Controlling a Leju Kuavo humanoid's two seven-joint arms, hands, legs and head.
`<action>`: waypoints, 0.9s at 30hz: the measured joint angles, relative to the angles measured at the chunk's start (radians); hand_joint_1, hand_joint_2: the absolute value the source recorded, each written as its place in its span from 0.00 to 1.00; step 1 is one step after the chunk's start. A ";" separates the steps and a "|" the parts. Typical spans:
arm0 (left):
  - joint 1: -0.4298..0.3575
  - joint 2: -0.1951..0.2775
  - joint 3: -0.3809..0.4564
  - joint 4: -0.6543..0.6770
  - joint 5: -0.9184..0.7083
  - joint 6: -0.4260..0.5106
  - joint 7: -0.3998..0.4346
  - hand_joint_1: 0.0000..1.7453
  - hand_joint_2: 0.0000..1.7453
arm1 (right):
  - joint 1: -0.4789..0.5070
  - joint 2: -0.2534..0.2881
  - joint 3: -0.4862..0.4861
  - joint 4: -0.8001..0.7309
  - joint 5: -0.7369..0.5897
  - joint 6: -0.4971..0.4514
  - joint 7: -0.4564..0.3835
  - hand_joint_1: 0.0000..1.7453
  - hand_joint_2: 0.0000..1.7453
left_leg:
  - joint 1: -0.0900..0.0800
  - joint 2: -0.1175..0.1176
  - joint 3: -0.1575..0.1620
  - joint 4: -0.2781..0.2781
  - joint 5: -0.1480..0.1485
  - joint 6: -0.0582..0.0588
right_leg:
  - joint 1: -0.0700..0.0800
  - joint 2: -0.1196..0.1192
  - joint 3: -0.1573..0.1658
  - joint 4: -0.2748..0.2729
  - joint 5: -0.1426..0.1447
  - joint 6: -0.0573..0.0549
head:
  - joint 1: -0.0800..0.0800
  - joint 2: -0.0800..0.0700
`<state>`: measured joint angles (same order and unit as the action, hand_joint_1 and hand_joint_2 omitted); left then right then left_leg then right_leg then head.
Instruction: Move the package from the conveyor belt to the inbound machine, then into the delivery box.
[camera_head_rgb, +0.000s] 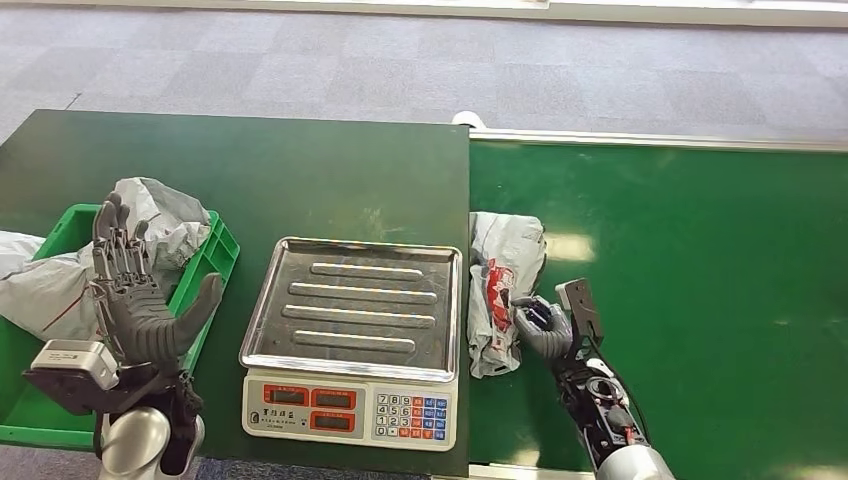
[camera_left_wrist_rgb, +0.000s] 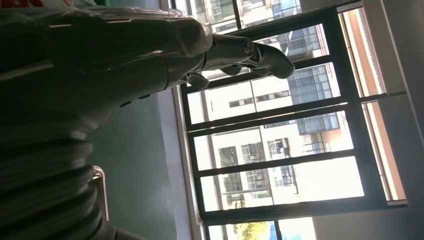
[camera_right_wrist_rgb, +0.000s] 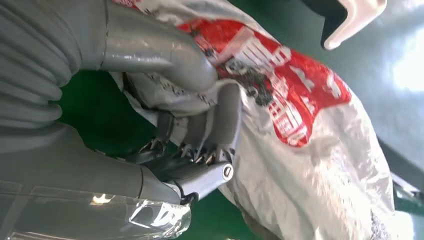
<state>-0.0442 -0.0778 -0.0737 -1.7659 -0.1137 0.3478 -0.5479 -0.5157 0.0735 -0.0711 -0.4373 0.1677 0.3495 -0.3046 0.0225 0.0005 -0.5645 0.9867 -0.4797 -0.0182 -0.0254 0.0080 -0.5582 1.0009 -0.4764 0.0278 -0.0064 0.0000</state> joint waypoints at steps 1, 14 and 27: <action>0.003 0.000 0.001 -0.003 0.000 0.002 0.000 0.00 1.00 | -0.001 0.001 -0.002 0.000 -0.001 -0.013 0.004 1.00 1.00 | 0.000 0.000 0.000 0.000 0.000 0.000 | 0.000 0.000 0.000 0.000 0.000 0.000 | 0.000 0.000; 0.030 -0.001 0.009 -0.011 -0.003 0.014 0.002 0.00 1.00 | 0.027 0.010 -0.011 -0.108 -0.009 -0.211 0.002 1.00 1.00 | 0.000 0.000 0.000 0.000 0.000 0.000 | 0.000 0.000 0.000 0.000 0.000 0.000 | 0.000 0.000; 0.054 -0.018 0.009 -0.019 -0.021 0.023 0.002 0.00 1.00 | 0.227 0.048 0.021 -0.689 0.076 -0.402 0.088 0.00 1.00 | 0.000 0.000 0.000 0.000 0.000 0.000 | 0.000 0.000 0.000 0.000 0.000 0.000 | 0.000 0.000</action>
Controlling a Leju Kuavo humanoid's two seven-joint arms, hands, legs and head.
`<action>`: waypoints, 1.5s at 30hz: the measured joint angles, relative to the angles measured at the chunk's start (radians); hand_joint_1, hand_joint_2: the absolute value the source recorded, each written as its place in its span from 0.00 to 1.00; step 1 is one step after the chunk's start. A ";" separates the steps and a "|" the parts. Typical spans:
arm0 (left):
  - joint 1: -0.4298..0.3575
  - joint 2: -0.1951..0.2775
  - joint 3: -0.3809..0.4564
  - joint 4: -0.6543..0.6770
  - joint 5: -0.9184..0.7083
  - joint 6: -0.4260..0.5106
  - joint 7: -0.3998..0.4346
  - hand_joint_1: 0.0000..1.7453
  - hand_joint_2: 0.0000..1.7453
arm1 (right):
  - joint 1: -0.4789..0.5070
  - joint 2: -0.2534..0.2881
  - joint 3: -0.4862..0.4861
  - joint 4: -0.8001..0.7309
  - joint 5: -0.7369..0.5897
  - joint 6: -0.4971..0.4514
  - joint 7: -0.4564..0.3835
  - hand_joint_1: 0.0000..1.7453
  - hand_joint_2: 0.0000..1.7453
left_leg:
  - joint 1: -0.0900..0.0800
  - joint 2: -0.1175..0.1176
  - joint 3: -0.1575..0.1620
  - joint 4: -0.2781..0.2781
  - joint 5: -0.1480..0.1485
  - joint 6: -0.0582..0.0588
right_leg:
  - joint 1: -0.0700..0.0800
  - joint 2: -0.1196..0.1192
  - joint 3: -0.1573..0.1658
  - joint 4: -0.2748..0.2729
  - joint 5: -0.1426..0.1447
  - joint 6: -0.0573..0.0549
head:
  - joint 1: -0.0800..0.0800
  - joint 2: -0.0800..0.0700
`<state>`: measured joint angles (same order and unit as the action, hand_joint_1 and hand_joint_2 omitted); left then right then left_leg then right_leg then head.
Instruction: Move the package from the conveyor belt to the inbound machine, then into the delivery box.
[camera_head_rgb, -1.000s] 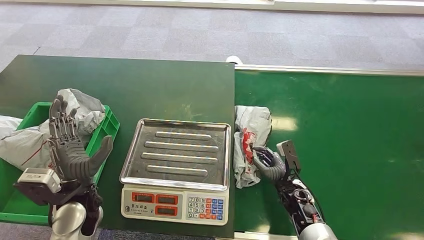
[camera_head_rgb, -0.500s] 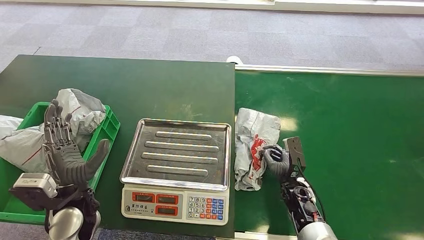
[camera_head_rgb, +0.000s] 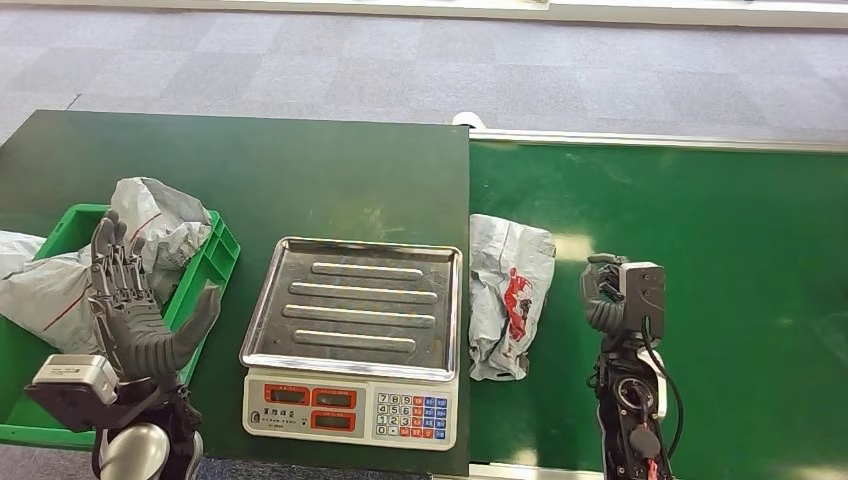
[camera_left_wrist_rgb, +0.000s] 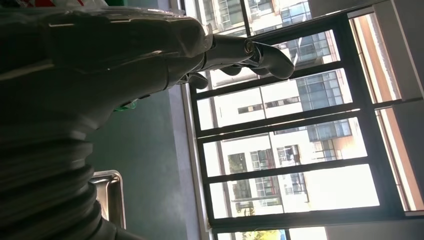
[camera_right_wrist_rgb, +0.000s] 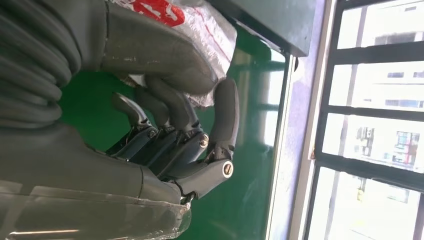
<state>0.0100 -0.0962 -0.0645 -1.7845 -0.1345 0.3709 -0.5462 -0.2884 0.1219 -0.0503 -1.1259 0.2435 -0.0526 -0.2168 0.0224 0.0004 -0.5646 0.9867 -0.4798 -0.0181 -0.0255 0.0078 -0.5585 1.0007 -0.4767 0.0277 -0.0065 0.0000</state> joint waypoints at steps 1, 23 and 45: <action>0.000 -0.001 0.000 0.000 0.000 0.000 0.000 0.00 1.00 | 0.008 0.000 0.005 -0.019 0.015 -0.006 0.020 0.00 1.00 | 0.000 0.000 0.000 0.000 0.000 0.000 | 0.000 0.000 0.000 0.000 0.000 0.000 | 0.000 0.000; -0.043 -0.002 -0.019 0.021 0.002 -0.027 0.020 0.00 1.00 | -0.110 -0.029 0.018 0.337 0.108 0.020 0.027 0.00 1.00 | 0.000 0.000 0.000 0.000 0.000 0.000 | 0.000 0.000 0.000 0.000 0.000 0.000 | 0.000 0.000; -0.083 -0.007 -0.040 0.044 0.003 -0.050 0.035 0.00 1.00 | -0.267 0.006 0.045 0.699 0.143 0.166 0.011 0.00 1.00 | 0.000 0.000 0.000 0.000 0.000 0.000 | 0.000 0.000 0.000 0.000 0.000 0.000 | 0.000 0.000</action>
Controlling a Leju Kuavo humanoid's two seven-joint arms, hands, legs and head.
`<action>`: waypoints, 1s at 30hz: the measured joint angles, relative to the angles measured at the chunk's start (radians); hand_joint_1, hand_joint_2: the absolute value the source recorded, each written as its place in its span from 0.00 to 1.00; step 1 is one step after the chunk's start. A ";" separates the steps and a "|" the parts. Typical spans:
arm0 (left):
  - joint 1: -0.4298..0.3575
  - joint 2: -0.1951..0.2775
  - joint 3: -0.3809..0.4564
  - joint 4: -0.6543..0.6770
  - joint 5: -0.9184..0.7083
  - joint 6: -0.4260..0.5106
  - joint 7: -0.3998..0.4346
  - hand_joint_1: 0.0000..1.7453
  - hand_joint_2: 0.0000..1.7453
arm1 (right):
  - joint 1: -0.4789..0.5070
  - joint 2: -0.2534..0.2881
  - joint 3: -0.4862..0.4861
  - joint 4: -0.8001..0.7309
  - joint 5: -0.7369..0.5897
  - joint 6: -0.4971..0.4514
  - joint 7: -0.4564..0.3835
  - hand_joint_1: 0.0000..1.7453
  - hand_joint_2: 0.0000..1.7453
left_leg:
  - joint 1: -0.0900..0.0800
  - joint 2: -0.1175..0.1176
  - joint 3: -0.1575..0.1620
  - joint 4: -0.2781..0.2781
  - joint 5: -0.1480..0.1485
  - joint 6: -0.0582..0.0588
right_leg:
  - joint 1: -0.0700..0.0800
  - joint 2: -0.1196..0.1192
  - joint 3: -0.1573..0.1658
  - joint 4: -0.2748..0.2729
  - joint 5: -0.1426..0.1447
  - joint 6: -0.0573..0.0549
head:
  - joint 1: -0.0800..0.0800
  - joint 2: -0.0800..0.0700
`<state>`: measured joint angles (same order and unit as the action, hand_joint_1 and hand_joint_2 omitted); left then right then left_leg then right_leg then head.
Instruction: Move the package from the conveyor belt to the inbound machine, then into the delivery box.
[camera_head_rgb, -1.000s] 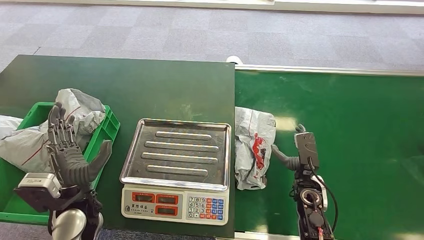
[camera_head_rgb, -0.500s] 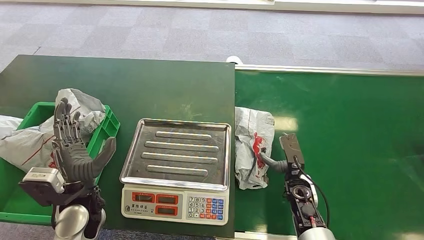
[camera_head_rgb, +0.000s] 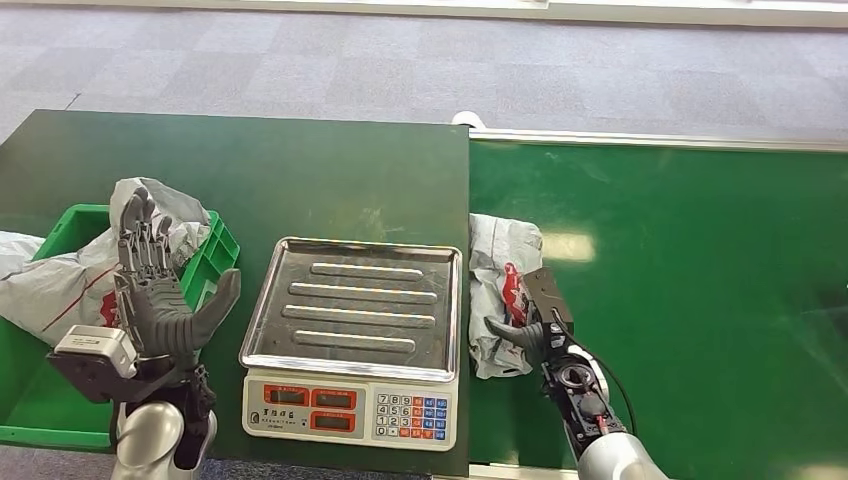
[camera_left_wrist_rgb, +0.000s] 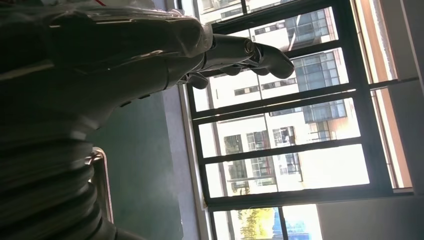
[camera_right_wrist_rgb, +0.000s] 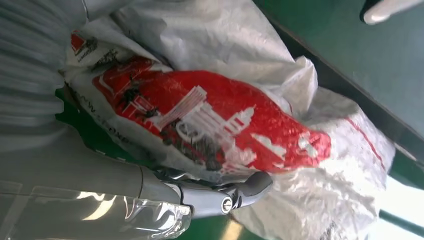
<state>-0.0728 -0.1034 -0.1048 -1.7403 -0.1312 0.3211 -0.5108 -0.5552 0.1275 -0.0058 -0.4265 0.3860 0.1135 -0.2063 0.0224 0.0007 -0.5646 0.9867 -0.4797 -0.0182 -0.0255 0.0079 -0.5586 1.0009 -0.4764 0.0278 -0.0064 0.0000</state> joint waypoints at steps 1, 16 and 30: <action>-0.002 0.000 -0.002 0.001 0.000 0.000 0.000 0.00 1.00 | -0.004 0.003 0.001 0.009 0.000 0.008 0.007 0.00 1.00 | 0.000 0.000 0.000 0.000 0.000 0.000 | 0.000 0.000 0.000 0.000 0.000 0.000 | 0.000 0.000; -0.008 0.006 -0.014 0.027 0.020 0.022 0.007 0.00 1.00 | -0.033 0.013 -0.052 0.069 -0.104 -0.094 0.094 1.00 1.00 | 0.000 0.000 0.001 0.000 0.000 0.000 | 0.000 0.000 0.000 0.000 0.000 0.000 | 0.000 0.000; 0.057 0.009 0.010 0.005 0.015 0.054 -0.023 0.00 1.00 | 0.046 -0.012 -0.221 -0.085 -0.292 -0.183 -0.155 1.00 1.00 | 0.000 -0.001 0.000 0.000 0.000 0.000 | 0.000 0.000 0.000 0.000 0.000 0.000 | 0.000 0.000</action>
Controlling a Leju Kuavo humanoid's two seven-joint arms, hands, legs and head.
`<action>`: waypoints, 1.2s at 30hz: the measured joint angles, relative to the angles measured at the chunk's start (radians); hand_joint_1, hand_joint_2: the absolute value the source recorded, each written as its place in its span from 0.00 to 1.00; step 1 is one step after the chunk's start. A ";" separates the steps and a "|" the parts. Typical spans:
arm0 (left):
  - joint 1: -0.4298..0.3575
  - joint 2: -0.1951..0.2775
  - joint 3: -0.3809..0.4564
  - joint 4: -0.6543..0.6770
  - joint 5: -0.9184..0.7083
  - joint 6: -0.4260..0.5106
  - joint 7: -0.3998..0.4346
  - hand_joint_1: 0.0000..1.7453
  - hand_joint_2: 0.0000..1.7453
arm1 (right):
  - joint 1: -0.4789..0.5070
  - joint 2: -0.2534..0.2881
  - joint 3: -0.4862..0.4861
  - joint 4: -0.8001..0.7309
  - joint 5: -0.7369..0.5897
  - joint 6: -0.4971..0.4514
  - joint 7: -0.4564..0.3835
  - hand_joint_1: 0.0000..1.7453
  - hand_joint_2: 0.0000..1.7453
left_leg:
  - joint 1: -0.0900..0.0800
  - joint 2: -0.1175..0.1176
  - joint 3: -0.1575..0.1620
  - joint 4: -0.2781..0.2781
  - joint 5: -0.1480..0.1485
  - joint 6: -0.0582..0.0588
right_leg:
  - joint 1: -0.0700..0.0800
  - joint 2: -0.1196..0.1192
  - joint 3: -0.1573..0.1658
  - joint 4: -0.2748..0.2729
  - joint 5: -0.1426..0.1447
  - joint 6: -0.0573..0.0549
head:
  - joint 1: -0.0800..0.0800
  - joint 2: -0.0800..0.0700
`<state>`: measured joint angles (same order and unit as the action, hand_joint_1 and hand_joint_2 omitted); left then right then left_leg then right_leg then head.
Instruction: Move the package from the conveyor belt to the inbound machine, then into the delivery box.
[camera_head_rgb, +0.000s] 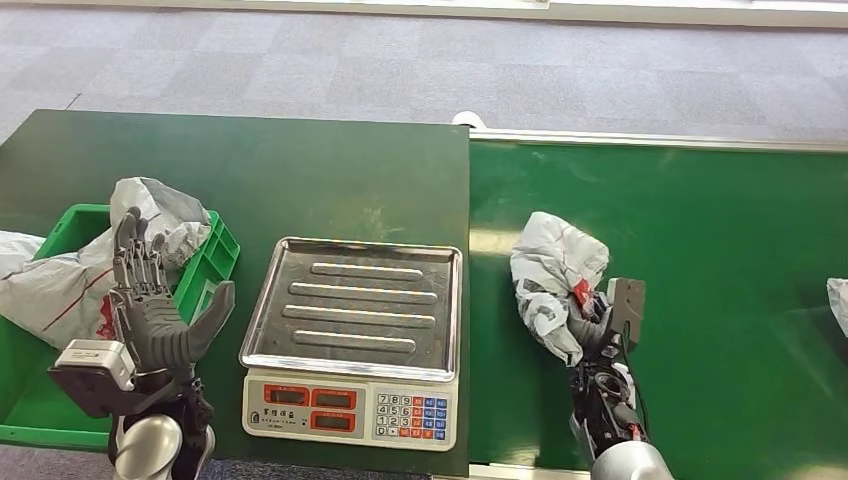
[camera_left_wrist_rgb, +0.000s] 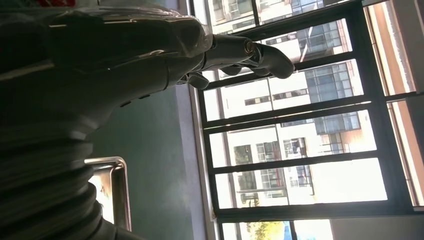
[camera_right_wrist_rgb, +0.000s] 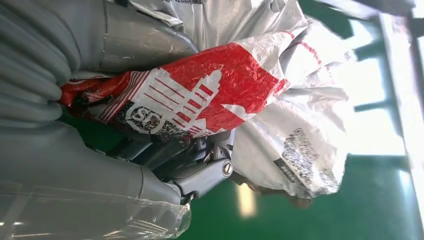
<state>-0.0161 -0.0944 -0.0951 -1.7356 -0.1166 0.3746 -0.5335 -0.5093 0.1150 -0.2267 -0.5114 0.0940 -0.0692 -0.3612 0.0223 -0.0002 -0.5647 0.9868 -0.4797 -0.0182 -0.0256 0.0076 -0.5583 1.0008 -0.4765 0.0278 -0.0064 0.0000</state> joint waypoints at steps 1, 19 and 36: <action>0.006 -0.001 0.003 -0.003 -0.003 0.000 -0.003 0.00 1.00 | 0.019 0.003 -0.002 -0.053 -0.004 -0.005 -0.005 1.00 1.00 | 0.000 0.000 0.000 0.000 0.000 0.000 | 0.000 0.000 0.000 0.000 0.000 0.000 | 0.000 0.000; 0.015 -0.026 0.012 -0.013 -0.034 -0.032 -0.019 0.00 1.00 | 0.309 0.055 0.226 -0.958 0.191 -0.024 0.111 1.00 1.00 | 0.000 0.002 0.000 0.000 0.000 0.000 | 0.000 0.001 0.000 0.000 0.000 0.000 | 0.000 0.000; -0.148 -0.027 -0.045 0.099 -0.014 -0.041 0.030 0.00 1.00 | 0.018 0.096 0.594 -0.359 0.203 0.362 0.154 1.00 1.00 | 0.000 0.001 -0.001 0.000 0.003 -0.001 | 0.000 0.000 -0.001 0.002 0.001 -0.001 | 0.000 0.000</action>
<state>-0.1644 -0.1217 -0.1399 -1.6364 -0.1310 0.3331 -0.5035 -0.4915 0.2106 0.3673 -0.8708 0.2966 0.2925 -0.2071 0.0227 0.0004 -0.5656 0.9866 -0.4772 -0.0197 -0.0253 0.0080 -0.5595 1.0023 -0.4756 0.0267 -0.0064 0.0000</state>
